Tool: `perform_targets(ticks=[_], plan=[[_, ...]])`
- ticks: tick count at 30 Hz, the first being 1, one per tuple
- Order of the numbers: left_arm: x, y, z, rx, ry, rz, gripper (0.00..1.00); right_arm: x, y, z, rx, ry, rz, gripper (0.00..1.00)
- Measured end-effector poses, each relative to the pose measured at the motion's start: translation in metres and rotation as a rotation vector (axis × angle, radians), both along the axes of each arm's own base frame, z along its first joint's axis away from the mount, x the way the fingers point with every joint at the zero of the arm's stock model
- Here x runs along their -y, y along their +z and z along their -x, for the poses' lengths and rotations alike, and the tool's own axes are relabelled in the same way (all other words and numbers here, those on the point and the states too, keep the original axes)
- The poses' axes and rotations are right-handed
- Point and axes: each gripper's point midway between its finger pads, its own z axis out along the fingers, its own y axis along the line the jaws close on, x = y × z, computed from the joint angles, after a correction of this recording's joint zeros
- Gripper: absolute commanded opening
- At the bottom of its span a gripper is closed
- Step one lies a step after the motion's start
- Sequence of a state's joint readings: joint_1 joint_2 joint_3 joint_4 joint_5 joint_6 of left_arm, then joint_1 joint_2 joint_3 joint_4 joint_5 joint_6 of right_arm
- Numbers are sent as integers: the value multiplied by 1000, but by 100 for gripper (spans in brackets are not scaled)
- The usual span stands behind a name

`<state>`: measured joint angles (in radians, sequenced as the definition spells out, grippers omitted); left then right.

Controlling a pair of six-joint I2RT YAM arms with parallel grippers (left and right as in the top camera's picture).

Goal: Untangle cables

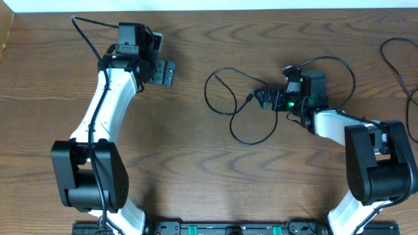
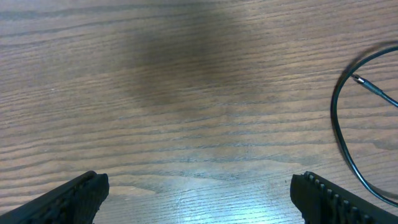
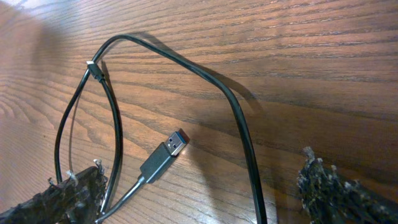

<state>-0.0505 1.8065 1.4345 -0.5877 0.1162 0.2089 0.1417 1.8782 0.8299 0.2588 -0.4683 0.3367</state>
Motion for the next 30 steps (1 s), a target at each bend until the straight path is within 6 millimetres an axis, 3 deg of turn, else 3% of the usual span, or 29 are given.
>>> perform_targets(ticks=[12,14,19,22,30], plan=[[0,0,0,0,0,0,98,-2,6,11,-27,10,-21,95],[0,0,0,0,0,0,98,2,14,15,-33,-11,-8,96],[0,0,0,0,0,0,98,18,59,22,31,-59,67,96],[0,0,0,0,0,0,98,26,68,29,38,-74,113,96],[0,0,0,0,0,0,98,37,63,39,2,-88,183,96]])
